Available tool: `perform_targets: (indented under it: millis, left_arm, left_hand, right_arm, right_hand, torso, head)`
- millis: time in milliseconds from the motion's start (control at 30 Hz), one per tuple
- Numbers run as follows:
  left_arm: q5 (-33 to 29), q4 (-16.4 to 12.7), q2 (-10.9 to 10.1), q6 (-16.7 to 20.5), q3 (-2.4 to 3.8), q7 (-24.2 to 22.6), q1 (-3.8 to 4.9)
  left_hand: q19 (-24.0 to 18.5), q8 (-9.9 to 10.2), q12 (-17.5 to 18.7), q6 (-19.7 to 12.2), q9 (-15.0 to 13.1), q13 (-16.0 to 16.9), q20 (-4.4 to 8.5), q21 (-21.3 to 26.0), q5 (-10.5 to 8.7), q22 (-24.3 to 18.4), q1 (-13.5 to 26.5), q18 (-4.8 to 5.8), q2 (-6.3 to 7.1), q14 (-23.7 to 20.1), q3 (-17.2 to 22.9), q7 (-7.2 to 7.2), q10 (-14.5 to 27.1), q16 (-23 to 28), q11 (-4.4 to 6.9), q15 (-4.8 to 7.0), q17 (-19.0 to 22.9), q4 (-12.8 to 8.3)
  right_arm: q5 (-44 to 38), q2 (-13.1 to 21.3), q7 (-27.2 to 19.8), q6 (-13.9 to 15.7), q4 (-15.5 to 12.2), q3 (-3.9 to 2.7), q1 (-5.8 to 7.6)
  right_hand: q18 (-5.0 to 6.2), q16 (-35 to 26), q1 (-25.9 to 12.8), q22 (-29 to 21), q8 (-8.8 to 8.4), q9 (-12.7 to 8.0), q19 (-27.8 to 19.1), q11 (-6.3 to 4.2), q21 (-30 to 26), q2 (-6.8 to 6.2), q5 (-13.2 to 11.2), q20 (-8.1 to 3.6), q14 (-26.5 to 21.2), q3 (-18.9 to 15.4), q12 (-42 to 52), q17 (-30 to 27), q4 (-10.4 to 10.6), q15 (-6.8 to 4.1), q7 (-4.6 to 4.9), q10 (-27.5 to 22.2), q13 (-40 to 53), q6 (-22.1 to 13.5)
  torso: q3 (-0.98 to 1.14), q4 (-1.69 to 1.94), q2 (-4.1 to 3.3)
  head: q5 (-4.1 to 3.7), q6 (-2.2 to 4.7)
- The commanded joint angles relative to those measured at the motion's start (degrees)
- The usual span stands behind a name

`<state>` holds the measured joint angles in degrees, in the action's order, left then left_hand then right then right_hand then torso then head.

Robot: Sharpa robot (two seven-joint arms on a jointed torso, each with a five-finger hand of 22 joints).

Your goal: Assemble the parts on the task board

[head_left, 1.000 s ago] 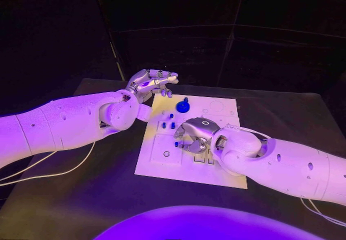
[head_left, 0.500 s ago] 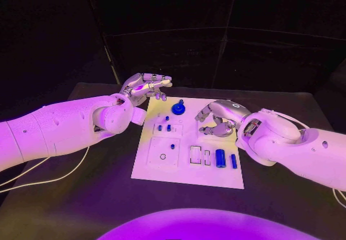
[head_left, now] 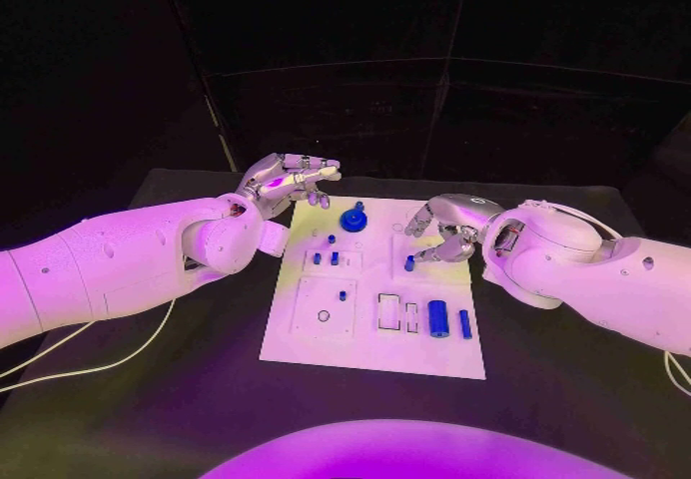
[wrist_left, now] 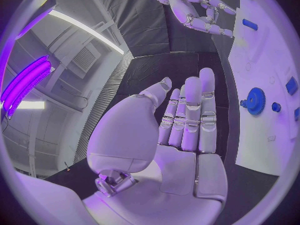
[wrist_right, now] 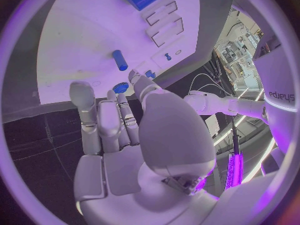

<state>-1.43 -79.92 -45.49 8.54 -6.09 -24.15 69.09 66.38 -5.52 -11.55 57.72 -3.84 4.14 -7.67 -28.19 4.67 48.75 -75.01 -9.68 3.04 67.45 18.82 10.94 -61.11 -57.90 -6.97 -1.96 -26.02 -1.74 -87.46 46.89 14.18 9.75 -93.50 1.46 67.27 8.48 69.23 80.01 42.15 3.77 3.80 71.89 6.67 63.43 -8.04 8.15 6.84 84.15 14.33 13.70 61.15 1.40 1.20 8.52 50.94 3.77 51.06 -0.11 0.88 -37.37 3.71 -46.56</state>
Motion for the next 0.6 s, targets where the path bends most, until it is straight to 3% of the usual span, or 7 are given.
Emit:
perform_targets:
  millis: [33,200,600]
  left_arm:
    - [-0.1,0.0,0.1,-0.9,0.03,-0.2,0.09]
    - [-0.1,0.2,0.2,-0.9,0.01,-0.3,0.09]
    - [-0.1,0.3,0.4,-1.0,0.01,-0.4,0.08]
  left_hand:
    - [-0.4,-0.1,-0.4,-0.3,0.0,0.0,-0.11,0.2,0.08,-0.1,-0.3,-0.73,-0.16,-0.3,-0.1,0.03,0.4,0.2,0.02,-0.12,0.1,-0.3]
    - [-0.4,-0.1,-0.4,-0.3,0.0,0.0,-0.11,0.2,0.08,-0.1,-0.3,-0.73,-0.16,-0.3,-0.1,0.03,0.4,0.2,0.02,-0.12,0.1,-0.3]
    - [-0.4,-0.1,-0.4,-0.3,0.0,0.0,-0.11,0.2,0.08,-0.1,-0.3,-0.73,-0.16,-0.3,-0.1,0.03,0.4,0.2,0.02,-0.12,0.1,-0.3]
  right_arm:
    - [-1.7,-0.5,0.6,-5.2,0.3,0.00,0.11]
    - [-1.9,-1.2,0.8,-7.0,0.6,0.05,-0.04]
    - [-2.0,-3.3,1.0,-8.5,2.5,0.20,-0.43]
  right_hand:
    - [-0.07,-0.5,0.7,-0.3,-0.03,0.1,-0.4,-0.03,-0.5,-0.06,-0.3,0.33,0.6,-0.9,0.0,-0.5,0.0,0.09,-0.06,-0.8,0.0,-0.4]
    - [-0.03,-0.5,1.0,-0.5,0.04,0.1,-0.5,-0.06,-0.7,0.33,0.0,0.37,0.5,-1.5,0.4,-0.8,0.0,0.11,0.10,-0.7,0.0,-0.4]
    - [-0.20,-0.4,1.7,0.3,0.70,0.4,0.5,-0.69,-0.2,2.97,0.6,-0.04,0.7,-2.2,2.7,-1.8,0.6,-0.43,1.05,4.2,-0.1,1.9]
  torso:
    - [-0.05,-0.16,0.00]
    - [-0.01,-0.13,0.01]
    - [0.09,-0.12,0.01]
  head:
    - [0.20,-0.25]
    - [0.21,-0.40]
    - [0.37,-0.36]
